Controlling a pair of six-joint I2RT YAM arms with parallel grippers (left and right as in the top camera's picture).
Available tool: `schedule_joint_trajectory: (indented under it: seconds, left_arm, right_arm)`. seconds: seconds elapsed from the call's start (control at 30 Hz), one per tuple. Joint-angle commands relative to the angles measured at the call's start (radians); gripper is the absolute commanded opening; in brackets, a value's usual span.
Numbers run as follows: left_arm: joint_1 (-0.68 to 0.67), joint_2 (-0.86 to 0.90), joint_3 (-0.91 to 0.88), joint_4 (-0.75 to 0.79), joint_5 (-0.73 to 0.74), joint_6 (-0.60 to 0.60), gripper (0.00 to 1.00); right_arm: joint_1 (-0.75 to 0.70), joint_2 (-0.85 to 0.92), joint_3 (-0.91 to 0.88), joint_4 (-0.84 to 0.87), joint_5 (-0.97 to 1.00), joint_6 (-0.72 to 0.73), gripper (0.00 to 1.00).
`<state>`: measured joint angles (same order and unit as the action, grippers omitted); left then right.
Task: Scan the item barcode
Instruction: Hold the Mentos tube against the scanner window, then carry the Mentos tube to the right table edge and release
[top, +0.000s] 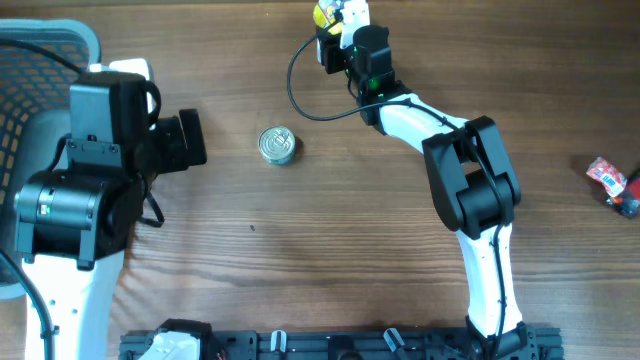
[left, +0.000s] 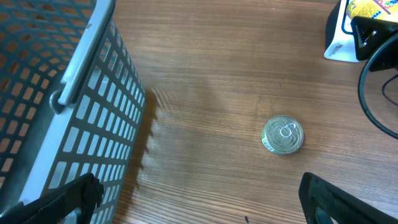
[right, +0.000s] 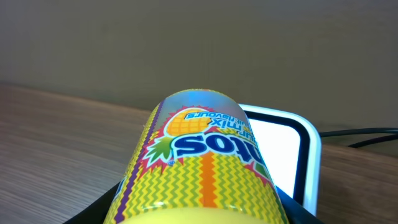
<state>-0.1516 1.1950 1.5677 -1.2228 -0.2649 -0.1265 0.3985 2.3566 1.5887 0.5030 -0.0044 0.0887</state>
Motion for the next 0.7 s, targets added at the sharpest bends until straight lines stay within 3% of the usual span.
schedule_joint_trajectory:
  seconds: [0.0, 0.37, 0.5, 0.67]
  left_arm:
    - [-0.002, -0.001, 0.001, -0.002, -0.017, -0.017, 1.0]
    - [-0.002, -0.001, 0.001, -0.023, -0.017, -0.017, 1.0]
    - [-0.002, -0.002, 0.001, -0.023, -0.017, -0.017, 1.0]
    - [-0.002, -0.006, 0.001, -0.023, -0.017, -0.016, 1.0]
  right_arm:
    - [-0.006, 0.015, 0.032, -0.006, 0.035, -0.089, 0.43]
    - [-0.005, -0.106, 0.032, -0.118, 0.035, -0.126, 0.45]
    - [-0.006, -0.254, 0.032, -0.257, 0.042, -0.15, 0.45]
    - [-0.008, -0.499, 0.032, -0.554, 0.318, -0.153, 0.43]
